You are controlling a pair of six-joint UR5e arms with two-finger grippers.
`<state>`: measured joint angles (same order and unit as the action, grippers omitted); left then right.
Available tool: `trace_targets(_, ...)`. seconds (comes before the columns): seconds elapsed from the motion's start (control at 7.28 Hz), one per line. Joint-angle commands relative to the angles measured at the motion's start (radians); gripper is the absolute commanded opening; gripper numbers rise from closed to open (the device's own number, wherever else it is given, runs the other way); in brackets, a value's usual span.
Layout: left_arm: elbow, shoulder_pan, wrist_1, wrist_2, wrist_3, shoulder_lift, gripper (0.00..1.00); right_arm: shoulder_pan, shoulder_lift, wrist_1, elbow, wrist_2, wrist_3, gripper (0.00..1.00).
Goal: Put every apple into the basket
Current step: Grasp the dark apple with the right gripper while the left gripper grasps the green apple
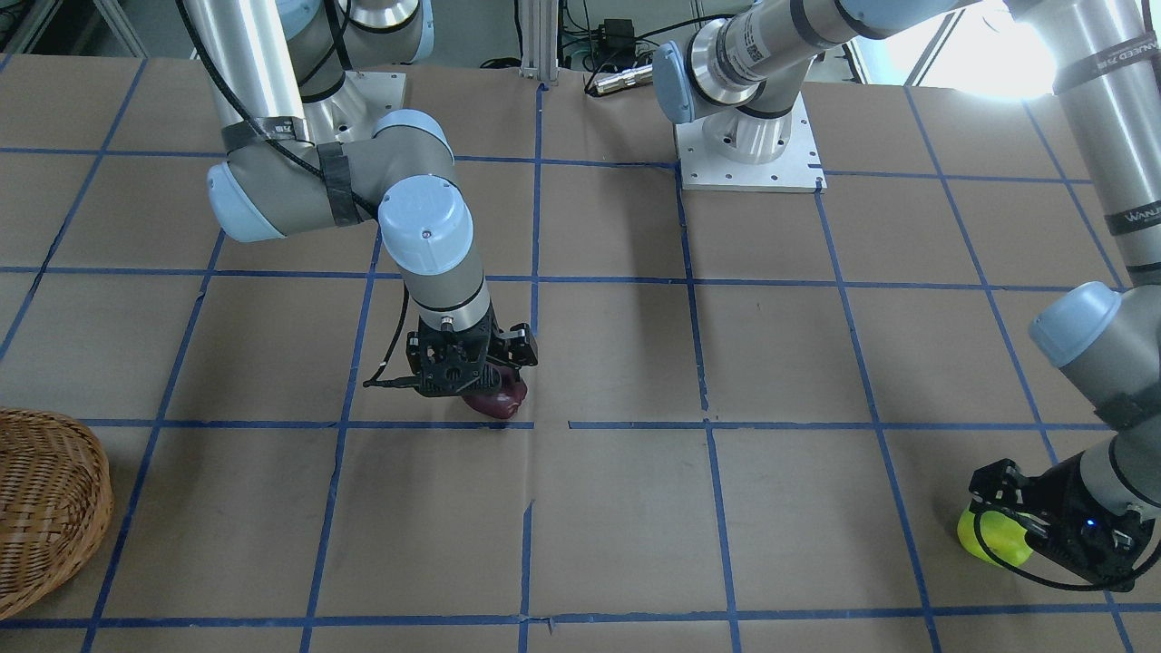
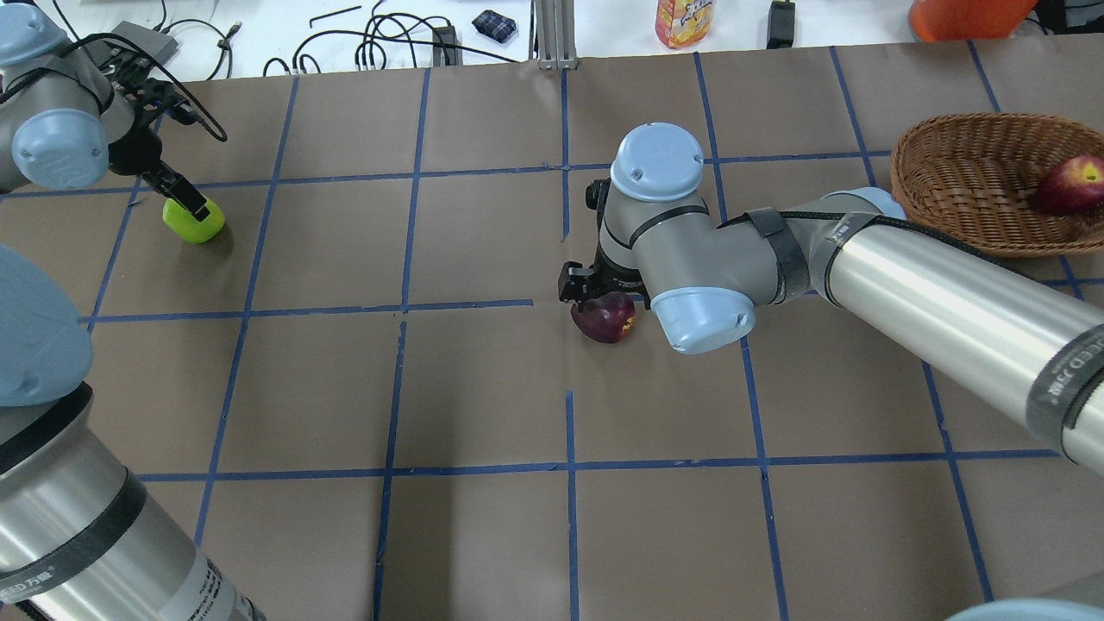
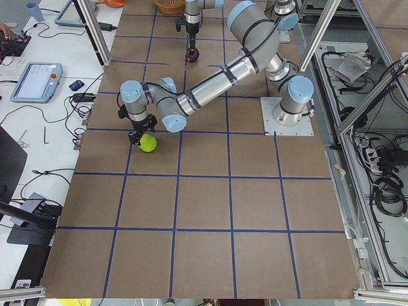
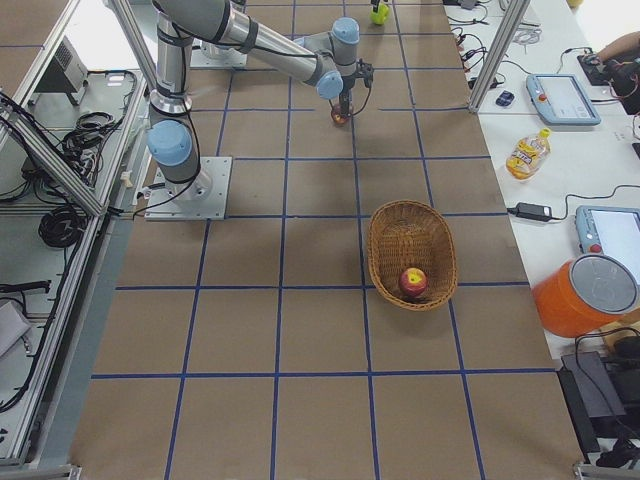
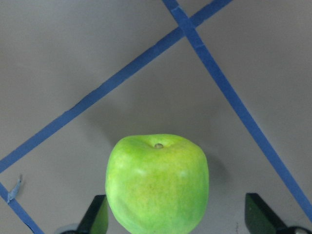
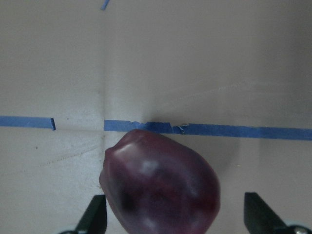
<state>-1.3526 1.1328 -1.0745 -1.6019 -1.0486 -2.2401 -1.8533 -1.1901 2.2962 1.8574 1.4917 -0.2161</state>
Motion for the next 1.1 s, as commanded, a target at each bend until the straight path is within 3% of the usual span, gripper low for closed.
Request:
trace_targets(0.0, 0.006, -0.001, 0.013, 0.004, -0.001, -0.016, 1.0, -0.024, 0.027, 0.063, 0.0, 0.002, 0.256, 1.0)
trace_targets(0.14, -0.006, -0.002, 0.013, 0.023, -0.001, -0.015, 1.0, -0.026, 0.029, 0.066, 0.008, 0.001, 0.382, 1.0)
trace_targets(0.82, -0.025, -0.004, 0.013, 0.063, 0.019, -0.052, 1.0, -0.06, 0.05, 0.068, 0.048, 0.035, 0.435, 1.0)
trace_targets(0.96, -0.023, -0.004, 0.014, 0.06, 0.019, -0.064, 1.0, -0.06, 0.05, 0.069, 0.04, 0.035, 0.435, 0.78)
